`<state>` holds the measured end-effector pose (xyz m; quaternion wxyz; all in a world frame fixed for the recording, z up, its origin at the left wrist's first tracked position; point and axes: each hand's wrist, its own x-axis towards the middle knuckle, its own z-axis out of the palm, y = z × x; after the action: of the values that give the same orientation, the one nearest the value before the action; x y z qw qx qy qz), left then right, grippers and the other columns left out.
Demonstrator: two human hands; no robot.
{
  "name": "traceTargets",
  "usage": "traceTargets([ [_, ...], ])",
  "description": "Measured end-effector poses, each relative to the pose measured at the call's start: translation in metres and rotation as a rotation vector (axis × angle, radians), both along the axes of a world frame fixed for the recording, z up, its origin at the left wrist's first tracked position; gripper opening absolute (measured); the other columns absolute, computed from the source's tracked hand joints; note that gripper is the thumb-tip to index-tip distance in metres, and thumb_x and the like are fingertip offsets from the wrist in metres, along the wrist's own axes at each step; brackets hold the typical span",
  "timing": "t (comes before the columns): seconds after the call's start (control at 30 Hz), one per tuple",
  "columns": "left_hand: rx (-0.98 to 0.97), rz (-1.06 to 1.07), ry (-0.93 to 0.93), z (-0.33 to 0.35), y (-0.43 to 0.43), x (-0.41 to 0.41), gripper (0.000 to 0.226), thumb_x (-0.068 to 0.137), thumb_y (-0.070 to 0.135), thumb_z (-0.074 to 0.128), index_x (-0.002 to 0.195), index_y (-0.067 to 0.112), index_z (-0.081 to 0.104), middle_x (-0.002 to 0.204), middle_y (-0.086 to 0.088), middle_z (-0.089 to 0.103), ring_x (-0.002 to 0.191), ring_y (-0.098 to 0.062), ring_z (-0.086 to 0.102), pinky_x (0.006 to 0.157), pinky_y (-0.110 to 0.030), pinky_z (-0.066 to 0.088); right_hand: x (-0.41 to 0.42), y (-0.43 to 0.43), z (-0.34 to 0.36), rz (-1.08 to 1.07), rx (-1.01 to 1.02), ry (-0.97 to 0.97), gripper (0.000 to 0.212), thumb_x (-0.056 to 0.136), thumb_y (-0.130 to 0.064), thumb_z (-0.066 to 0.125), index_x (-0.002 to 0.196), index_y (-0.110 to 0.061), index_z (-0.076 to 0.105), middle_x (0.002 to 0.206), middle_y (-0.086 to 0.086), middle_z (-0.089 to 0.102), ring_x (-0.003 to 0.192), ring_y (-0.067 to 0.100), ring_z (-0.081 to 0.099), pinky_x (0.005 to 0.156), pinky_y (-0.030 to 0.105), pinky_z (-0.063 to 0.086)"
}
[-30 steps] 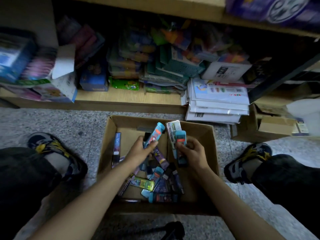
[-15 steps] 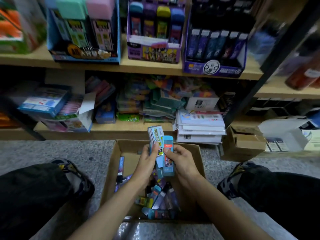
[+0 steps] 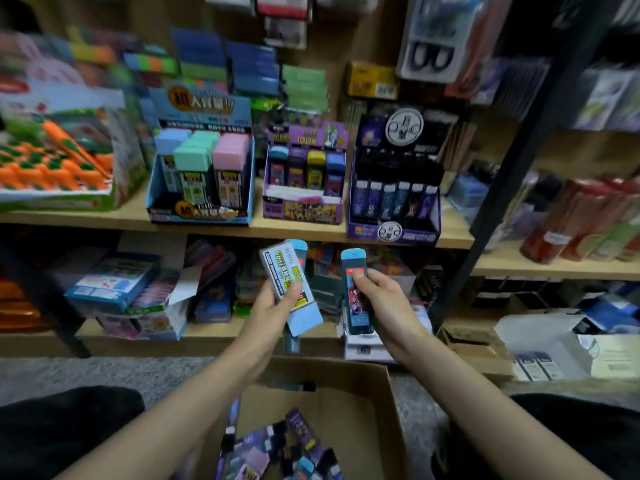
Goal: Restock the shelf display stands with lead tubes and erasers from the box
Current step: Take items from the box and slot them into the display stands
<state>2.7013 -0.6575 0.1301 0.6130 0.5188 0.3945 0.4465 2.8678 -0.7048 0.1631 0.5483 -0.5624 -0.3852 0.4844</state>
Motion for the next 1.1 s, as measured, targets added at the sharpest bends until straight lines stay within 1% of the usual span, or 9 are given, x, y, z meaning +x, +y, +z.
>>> traceTargets([
  [0.13,0.067,0.044,-0.025,0.033,0.027,-0.016,0.029,0.072,0.042,0.059,0.101,0.041,0.056,0.092,0.023,0.07,0.083,0.003,0.065,0.069,-0.018,0.049,0.007,0.02,0.041,0.019,0.156,-0.229,0.009,0.092,-0.019,0.058,0.093,-0.014,0.065,0.087,0.007,0.069,0.078,0.014,0.065,0.07,0.025,0.053],
  [0.27,0.129,0.058,0.002,0.061,0.049,-0.035,0.033,0.07,0.046,0.06,0.103,0.043,0.055,0.096,0.022,0.069,0.084,0.004,0.065,0.071,-0.02,0.047,0.011,0.047,0.072,0.014,0.225,-0.373,0.004,0.089,-0.015,0.062,0.092,-0.013,0.059,0.078,0.011,0.061,0.065,0.012,0.059,0.055,0.022,0.044],
  [0.37,0.177,0.055,-0.006,0.072,0.062,-0.053,0.037,0.074,0.045,0.059,0.109,0.047,0.052,0.104,0.022,0.068,0.091,0.003,0.065,0.072,-0.02,0.048,0.01,0.073,0.09,-0.025,0.272,-0.447,0.016,0.087,-0.009,0.065,0.09,-0.018,0.051,0.081,0.002,0.062,0.056,-0.003,0.059,0.049,0.012,0.043],
  [0.43,0.183,0.104,-0.033,0.075,0.07,-0.062,0.03,0.081,0.039,0.057,0.109,0.045,0.052,0.106,0.018,0.068,0.092,-0.001,0.065,0.073,-0.02,0.048,0.006,0.091,0.1,-0.019,0.296,-0.495,0.019,0.087,-0.009,0.064,0.094,-0.018,0.048,0.087,0.001,0.062,0.063,-0.002,0.062,0.05,0.013,0.046],
  [0.6,0.117,0.24,-0.13,0.079,0.086,-0.073,0.016,0.09,0.026,0.054,0.103,0.035,0.055,0.107,0.005,0.066,0.094,-0.013,0.063,0.082,-0.034,0.048,-0.017,0.143,0.123,-0.029,0.358,-0.554,0.011,0.092,-0.016,0.058,0.096,-0.023,0.05,0.084,0.007,0.062,0.078,0.021,0.065,0.063,0.036,0.055],
  [0.77,0.102,0.233,-0.136,0.081,0.088,-0.075,0.015,0.09,0.031,0.054,0.102,0.039,0.056,0.099,0.012,0.068,0.088,-0.008,0.065,0.069,-0.026,0.05,-0.037,0.193,0.133,-0.051,0.439,-0.695,0.008,0.092,-0.017,0.057,0.097,-0.02,0.051,0.092,0.009,0.066,0.083,0.02,0.065,0.068,0.034,0.056],
  [0.87,0.103,0.243,-0.118,0.079,0.087,-0.077,0.014,0.089,0.033,0.054,0.099,0.042,0.055,0.097,0.017,0.068,0.084,-0.002,0.065,0.066,-0.021,0.047,-0.041,0.213,0.129,-0.034,0.477,-0.888,0.011,0.091,-0.018,0.059,0.099,-0.019,0.052,0.084,0.003,0.065,0.073,0.013,0.062,0.053,0.017,0.047],
  [0.97,0.094,0.236,-0.116,0.079,0.087,-0.079,0.016,0.089,0.032,0.055,0.1,0.045,0.054,0.099,0.017,0.068,0.087,-0.002,0.065,0.067,-0.019,0.048,-0.039,0.224,0.118,-0.018,0.487,-0.984,0.01,0.091,-0.016,0.059,0.099,-0.016,0.054,0.077,-0.009,0.057,0.069,0.003,0.057,0.051,0.009,0.043],
  [1.1,0.085,0.221,-0.157,0.079,0.088,-0.082,0.02,0.081,0.035,0.058,0.101,0.04,0.057,0.09,0.018,0.072,0.079,0.0,0.068,0.059,-0.015,0.051,-0.038,0.233,0.103,-0.016,0.482,-1.159,0.016,0.088,-0.016,0.063,0.102,-0.012,0.059,0.095,0.003,0.062,0.089,0.018,0.058,0.074,0.03,0.049],
])
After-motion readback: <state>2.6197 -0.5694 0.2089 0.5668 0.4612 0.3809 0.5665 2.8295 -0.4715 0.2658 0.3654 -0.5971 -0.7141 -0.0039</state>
